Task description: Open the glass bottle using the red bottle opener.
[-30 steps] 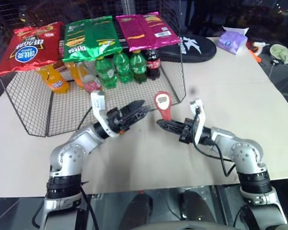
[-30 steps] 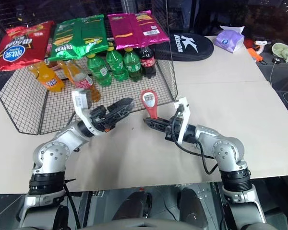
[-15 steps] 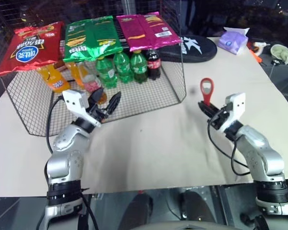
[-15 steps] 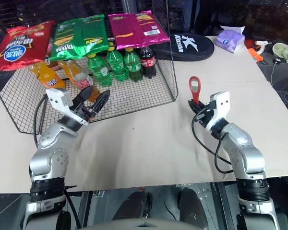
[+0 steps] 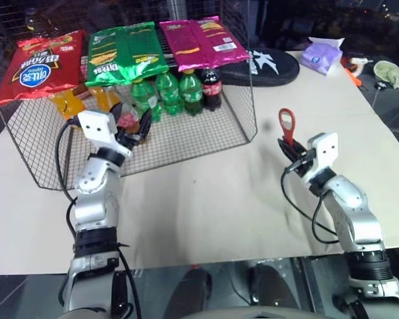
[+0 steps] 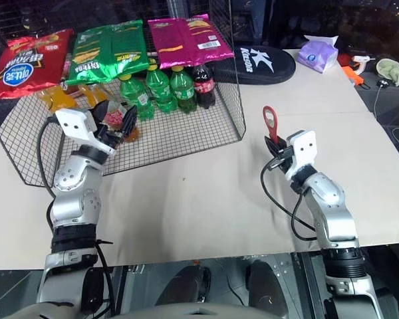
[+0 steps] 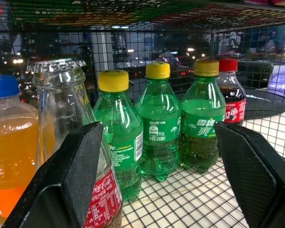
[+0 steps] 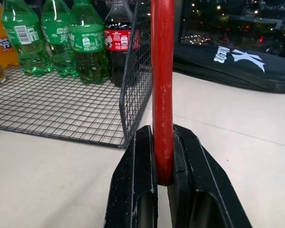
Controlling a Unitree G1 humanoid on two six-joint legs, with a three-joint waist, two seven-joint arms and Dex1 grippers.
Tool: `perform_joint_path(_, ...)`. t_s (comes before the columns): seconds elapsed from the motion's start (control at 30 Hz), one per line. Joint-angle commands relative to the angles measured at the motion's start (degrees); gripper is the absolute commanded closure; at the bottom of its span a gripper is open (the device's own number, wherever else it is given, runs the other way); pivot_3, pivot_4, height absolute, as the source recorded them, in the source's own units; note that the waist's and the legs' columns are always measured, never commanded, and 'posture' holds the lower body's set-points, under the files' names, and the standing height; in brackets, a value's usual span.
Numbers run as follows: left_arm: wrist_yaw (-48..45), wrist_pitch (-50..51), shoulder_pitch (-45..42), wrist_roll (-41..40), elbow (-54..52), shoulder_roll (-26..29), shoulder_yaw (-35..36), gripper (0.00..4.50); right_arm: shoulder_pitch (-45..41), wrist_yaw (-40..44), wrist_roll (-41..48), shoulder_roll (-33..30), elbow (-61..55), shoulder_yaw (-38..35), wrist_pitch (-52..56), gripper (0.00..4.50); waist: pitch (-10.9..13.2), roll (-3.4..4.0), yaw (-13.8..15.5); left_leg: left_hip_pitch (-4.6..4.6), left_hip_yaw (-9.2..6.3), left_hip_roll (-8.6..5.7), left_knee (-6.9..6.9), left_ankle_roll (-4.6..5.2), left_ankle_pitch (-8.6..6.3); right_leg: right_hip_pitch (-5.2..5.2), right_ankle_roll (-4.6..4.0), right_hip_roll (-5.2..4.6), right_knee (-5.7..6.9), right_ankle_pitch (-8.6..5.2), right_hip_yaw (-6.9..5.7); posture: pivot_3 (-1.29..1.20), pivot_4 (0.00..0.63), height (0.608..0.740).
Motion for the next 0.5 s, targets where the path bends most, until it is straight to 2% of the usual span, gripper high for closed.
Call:
perform_joint_path(0.03,2.1,-2.7,1.6,1.5,-2.5,0.3,1.3,0.67,0.3,0.1,-0.2,0.0,-1.7,-0.8,-1.7,4.5,0.0,0.0,-0.1,0.0,0.0,0.0,0.0,0.0,0.0,0.0,0.0,0.0,0.0,0.0,0.0,0.0,0.15,0.74)
perform_joint_path(0.33,9.2,-5.2,3.7,4.9,-2.3,0.6,3.6,0.67,1.0,3.1,-2.3,-1.0,-1.0,0.6,-6.6,4.5,0.0,0.0,0.1,0.0,0.0,0.0,0.01,0.0,0.0,0.01,0.0,0.0,0.0,0.0,0.0,0.0,0.15,0.74)
perform_joint_path(0.5,9.3,-4.4,1.6,6.2,3.0,1.6,2.8,0.67,1.1,3.1,-2.8,-0.6,-1.0,1.2,-7.0,4.5,0.0,0.0,0.1,0.01,-0.01,-0.01,0.01,0.0,0.0,0.01,0.0,0.01,0.01,0.0,-0.01,0.0,0.15,0.74)
